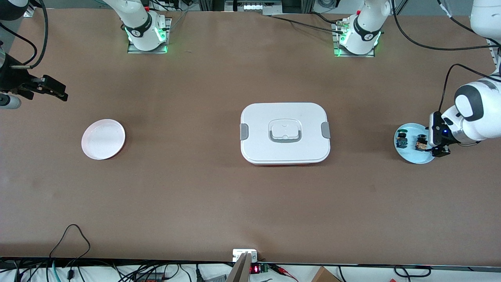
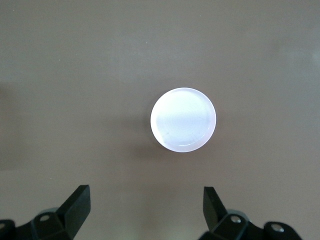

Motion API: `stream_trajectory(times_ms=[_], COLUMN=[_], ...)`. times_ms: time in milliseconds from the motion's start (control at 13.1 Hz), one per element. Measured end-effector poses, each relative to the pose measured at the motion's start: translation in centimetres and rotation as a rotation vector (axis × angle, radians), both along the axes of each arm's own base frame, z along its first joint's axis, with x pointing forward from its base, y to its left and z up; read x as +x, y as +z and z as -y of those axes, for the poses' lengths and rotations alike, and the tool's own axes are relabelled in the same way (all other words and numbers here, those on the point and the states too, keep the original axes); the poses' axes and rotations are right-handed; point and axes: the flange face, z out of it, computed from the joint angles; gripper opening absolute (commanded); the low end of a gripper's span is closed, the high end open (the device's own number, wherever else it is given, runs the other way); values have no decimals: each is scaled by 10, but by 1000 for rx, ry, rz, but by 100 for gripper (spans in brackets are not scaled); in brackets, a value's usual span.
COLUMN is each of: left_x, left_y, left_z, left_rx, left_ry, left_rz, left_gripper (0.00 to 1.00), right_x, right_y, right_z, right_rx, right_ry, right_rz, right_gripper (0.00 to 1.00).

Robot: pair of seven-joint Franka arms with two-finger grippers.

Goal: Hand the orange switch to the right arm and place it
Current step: 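Lower the left gripper over the blue plate onto the orange switch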

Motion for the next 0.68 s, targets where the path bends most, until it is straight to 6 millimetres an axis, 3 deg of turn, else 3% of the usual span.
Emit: stream_trajectory(times_ms=[685], left_x=[0], left_y=[-27], left_z=[-7], left_rx=[0], left_ry=[-46], left_rz=[24], left_gripper=[100], right_x=[0], right_y=[0], right_z=[0], right_rx=[0], right_ry=[0], right_rz=[0], right_gripper=[100])
